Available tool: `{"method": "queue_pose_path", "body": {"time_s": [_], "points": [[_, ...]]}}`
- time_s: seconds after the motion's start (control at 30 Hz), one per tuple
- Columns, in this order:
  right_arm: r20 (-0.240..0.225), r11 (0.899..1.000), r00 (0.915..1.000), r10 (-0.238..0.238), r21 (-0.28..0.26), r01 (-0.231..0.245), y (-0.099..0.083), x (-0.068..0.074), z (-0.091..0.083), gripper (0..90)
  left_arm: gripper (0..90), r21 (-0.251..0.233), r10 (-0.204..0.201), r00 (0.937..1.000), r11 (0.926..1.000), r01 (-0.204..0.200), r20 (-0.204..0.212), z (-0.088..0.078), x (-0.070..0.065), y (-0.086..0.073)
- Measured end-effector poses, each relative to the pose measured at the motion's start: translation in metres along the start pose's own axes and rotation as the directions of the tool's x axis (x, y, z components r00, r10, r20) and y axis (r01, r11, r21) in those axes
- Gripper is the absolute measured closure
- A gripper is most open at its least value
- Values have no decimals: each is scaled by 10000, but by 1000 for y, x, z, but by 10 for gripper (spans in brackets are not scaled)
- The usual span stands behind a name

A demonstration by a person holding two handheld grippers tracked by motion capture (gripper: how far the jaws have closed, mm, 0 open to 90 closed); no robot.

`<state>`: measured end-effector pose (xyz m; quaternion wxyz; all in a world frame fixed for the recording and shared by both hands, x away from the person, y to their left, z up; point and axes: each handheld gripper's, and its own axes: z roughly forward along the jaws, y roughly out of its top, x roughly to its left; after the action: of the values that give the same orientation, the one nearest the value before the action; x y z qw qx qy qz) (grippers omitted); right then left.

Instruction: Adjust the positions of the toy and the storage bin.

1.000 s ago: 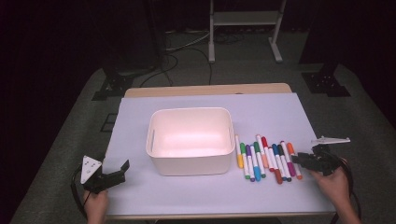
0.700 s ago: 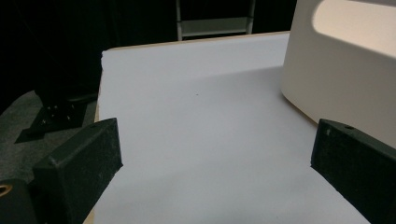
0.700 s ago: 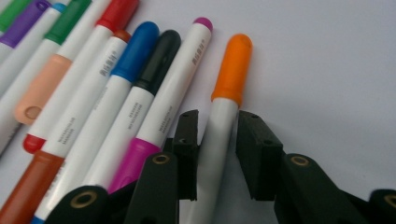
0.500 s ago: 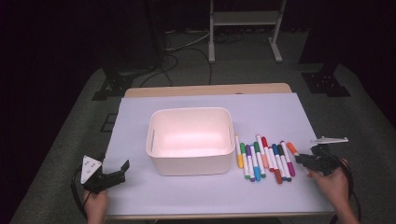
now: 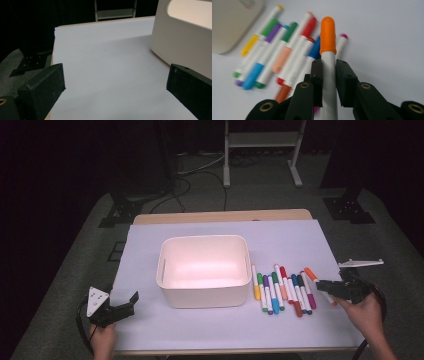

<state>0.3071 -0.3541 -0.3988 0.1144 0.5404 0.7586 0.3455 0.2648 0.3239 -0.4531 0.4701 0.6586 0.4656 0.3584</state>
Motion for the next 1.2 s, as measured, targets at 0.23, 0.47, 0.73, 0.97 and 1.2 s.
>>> {"method": "queue_pose_path", "body": {"time_s": [0.23,0.47,0.73,0.97,1.2], "points": [[-1297,9925,9858,-1064,-731,975,40,38,-28,763,6,6,-33,10000,10000,33,11,0,1,0],[-2369,9833,9558,-1739,-948,1554,73,61,-37,762,5,10,-40,10000,10000,40,15,0,1,0],[-3286,9558,8976,-2937,-1104,2723,118,105,-36,762,5,65,-87,10000,9999,87,-6,0,1,0],[-3541,9267,8570,-3744,-1099,3594,142,138,-28,762,6,73,-85,10000,9999,85,4,0,1,0],[-4283,8984,7950,-4296,-1138,4242,161,171,-16,762,5,59,-126,9999,9999,126,17,1,1,0]]}}
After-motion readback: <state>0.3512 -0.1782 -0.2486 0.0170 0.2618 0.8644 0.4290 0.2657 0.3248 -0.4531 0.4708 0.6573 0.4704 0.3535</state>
